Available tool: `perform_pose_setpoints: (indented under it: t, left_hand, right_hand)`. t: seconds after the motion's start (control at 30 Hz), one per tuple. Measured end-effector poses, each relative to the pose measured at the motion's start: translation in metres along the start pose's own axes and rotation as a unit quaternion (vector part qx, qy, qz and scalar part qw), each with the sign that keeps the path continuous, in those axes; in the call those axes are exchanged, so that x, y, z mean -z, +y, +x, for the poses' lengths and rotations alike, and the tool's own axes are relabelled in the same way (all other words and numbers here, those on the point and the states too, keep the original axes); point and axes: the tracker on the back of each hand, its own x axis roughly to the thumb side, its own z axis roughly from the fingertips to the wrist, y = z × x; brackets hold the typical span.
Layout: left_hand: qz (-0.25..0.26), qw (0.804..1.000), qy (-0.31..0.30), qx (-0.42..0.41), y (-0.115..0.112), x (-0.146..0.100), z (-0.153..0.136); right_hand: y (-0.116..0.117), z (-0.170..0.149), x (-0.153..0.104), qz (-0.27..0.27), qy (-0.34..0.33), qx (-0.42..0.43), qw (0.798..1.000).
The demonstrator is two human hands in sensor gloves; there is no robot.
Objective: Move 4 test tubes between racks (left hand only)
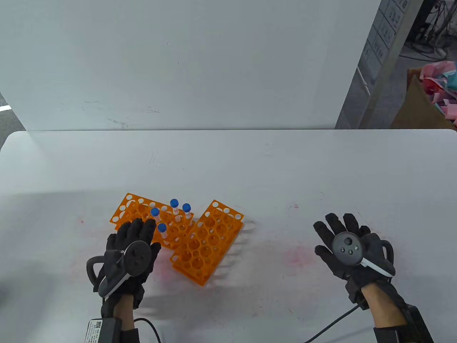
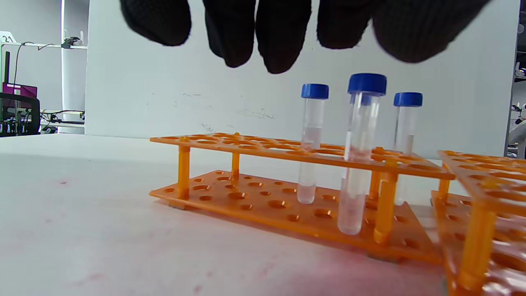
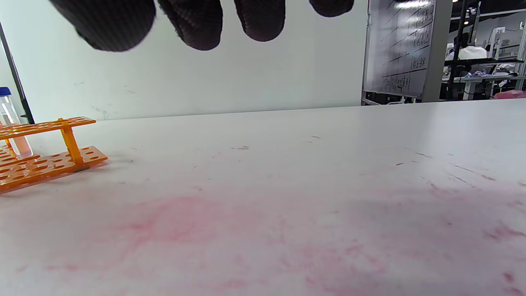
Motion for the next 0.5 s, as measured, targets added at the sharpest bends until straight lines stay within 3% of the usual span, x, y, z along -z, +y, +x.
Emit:
perform_pose_setpoints:
  t: [0.5]
  left_hand:
    - [0.023, 1.0, 0.008, -0.018, -0.0025, 0.001, -0.0012]
  right_hand:
    - [0.0012, -0.0005, 0.0016, 0.006, -0.003, 0.011, 1.0]
